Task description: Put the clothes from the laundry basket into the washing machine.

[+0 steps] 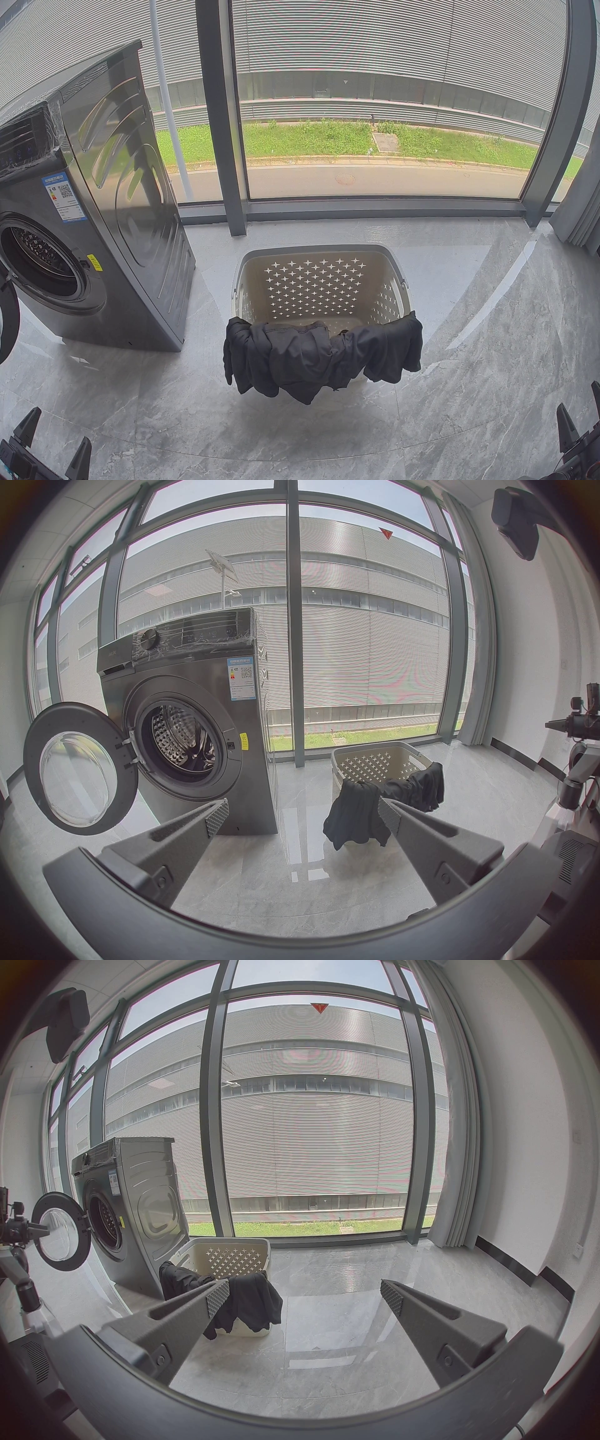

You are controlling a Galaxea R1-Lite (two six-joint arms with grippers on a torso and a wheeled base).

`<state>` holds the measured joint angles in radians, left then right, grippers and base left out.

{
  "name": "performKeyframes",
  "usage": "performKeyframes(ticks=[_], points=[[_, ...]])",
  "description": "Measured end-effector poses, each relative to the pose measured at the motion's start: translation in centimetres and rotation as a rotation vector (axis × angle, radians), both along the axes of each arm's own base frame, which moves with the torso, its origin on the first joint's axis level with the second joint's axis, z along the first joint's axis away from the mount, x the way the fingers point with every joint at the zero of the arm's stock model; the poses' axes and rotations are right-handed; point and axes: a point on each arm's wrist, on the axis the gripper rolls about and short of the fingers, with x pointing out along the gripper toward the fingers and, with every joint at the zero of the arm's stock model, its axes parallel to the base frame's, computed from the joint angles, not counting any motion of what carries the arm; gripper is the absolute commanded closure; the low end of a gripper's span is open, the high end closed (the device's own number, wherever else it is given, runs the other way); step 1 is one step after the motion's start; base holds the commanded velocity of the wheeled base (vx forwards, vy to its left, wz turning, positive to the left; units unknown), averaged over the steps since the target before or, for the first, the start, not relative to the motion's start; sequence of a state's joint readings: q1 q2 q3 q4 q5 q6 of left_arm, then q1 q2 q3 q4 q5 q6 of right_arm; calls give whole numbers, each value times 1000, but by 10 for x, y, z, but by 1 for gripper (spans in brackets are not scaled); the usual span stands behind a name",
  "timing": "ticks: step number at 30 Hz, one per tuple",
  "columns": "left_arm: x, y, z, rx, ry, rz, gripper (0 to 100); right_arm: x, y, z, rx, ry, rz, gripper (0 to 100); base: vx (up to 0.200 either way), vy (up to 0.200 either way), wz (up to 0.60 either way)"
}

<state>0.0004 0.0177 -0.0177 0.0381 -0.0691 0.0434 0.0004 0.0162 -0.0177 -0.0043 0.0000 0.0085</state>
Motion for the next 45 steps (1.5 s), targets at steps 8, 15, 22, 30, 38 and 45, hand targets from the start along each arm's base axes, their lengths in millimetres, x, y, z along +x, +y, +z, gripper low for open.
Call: performKeyframes(ticks=[8,15,22,30,38,45], points=[[0,0,0,0,0,0,0,0,0,1,-14,-13,9,0,50,0,0],[0,0,0,0,0,0,0,-12,2,44,-24,-158,97,0,0,0,0],[0,0,0,0,0,0,0,5,6,75,-54,-51,279,0,0,0,0],[0,0,0,1,0,0,0,63,11,87,-77,170,435,0,0,0,0],[0,0,0,-1,0,-2,0,130,28,84,-94,369,553,0,0,0,0],[0,0,0,-5,1,-5,0,183,54,71,-122,472,612,0,0,0,0]])
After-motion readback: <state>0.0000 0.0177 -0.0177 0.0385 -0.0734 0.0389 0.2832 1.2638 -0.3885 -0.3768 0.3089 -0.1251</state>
